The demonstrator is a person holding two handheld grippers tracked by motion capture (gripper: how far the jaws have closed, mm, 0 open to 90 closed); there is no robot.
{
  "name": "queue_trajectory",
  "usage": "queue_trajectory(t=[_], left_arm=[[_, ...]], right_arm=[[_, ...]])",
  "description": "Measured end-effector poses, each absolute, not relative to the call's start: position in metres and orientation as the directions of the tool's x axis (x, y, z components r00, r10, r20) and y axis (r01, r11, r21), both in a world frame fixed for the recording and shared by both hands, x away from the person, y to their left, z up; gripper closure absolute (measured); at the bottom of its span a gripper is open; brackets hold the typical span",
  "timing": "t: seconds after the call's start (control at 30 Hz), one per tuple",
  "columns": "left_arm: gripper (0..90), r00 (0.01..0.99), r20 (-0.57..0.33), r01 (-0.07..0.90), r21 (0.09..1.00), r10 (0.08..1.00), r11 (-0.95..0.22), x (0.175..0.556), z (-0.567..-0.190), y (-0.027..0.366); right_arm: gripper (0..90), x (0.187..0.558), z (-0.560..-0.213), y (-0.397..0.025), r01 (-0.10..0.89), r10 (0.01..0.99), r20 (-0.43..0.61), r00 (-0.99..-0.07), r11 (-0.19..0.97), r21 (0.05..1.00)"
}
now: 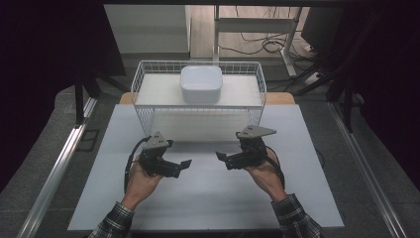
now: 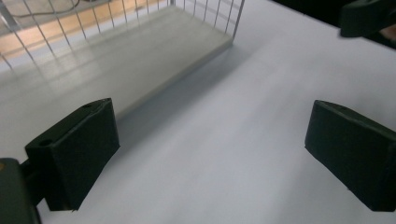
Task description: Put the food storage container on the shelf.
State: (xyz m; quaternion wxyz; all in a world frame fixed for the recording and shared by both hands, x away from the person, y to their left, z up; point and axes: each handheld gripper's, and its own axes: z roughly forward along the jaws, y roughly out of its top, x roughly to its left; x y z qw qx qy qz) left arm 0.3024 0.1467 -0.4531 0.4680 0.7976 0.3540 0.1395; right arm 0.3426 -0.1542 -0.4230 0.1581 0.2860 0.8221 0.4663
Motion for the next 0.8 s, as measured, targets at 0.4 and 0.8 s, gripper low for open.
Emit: queue_trajectory(t=[0.4, 0.8], left_arm=[[2.4, 0.674, -0.103, 0.436, 0.855, 0.732, -0.281, 0.269, -0.476, 0.169], [2.4, 0.62, -0.062, 0.479, 0.82, 0.782, -0.315, 0.243, -0.504, 0.193]], right_arm=[[0.8, 0.319, -0.446, -0.178, 0.331, 0.629, 0.011, -0.777, 0.393, 0.858], [0.8, 0.298, -0.468, -0.192, 0.335, 0.644, -0.014, -0.765, 0.416, 0.845]])
